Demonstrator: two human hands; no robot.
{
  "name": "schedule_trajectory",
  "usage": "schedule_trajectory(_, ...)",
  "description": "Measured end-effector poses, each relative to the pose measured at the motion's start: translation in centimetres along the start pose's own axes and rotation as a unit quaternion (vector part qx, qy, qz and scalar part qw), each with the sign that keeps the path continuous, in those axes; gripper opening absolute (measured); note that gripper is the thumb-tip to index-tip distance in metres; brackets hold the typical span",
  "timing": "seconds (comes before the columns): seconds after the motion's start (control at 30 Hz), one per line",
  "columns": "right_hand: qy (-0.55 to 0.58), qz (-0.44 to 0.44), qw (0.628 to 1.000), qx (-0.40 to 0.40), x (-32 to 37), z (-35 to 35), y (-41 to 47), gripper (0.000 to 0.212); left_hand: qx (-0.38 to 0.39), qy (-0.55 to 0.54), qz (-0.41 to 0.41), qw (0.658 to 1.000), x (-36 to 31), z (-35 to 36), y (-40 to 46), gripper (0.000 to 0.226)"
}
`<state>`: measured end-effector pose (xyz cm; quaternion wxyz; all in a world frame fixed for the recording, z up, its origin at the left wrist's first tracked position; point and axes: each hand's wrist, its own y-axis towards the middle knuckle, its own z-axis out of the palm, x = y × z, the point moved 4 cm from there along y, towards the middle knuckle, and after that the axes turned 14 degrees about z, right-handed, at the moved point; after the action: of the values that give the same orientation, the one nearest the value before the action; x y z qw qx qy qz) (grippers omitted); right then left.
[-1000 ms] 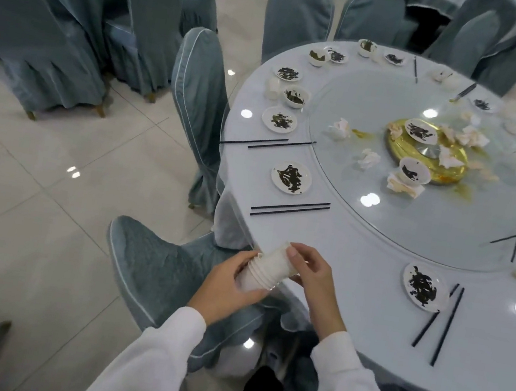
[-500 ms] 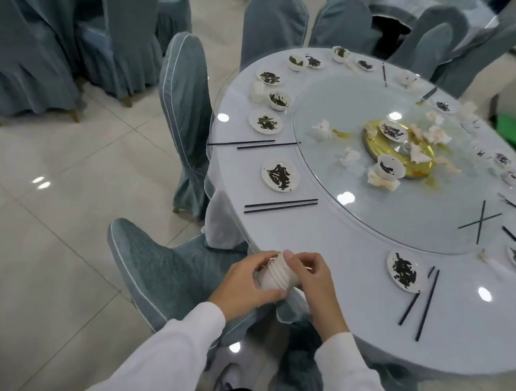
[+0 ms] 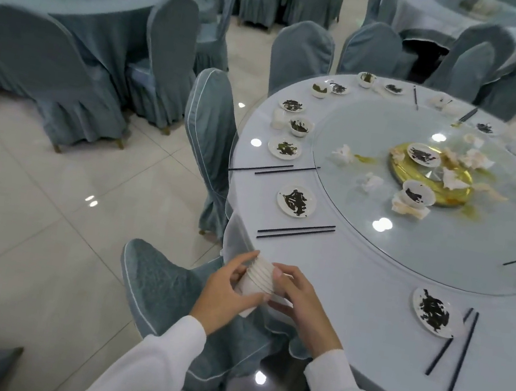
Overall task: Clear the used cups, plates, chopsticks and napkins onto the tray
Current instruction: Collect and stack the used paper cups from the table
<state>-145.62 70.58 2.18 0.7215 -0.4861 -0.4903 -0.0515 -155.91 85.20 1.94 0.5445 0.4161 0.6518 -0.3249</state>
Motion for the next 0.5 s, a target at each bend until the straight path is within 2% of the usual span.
schedule_trajectory(0.17,-0.014,0.005,1.0,-0.009,1.0,1.9,0.9,0.038,0.002,0.006,0.005,1.0,0.5,-2.1,1.2,0.077)
schedule_trajectory(0.33,0.035,-0.004,0.998,-0.048,1.7,6.4,2.5,0.042,0.015,-0.018,0.006,1.0,2.1,-6.3,2.9,0.074)
schedule_trajectory(0.43,0.082,-0.019,0.991,-0.102,2.3,9.5,3.9,0.037,0.017,-0.029,0.014,0.999,2.9,-10.4,4.6,0.074)
schedule_trajectory(0.5,0.102,-0.026,0.984,-0.141,2.6,11.7,4.8,0.042,0.025,-0.037,0.022,0.999,3.6,-13.5,5.9,0.075)
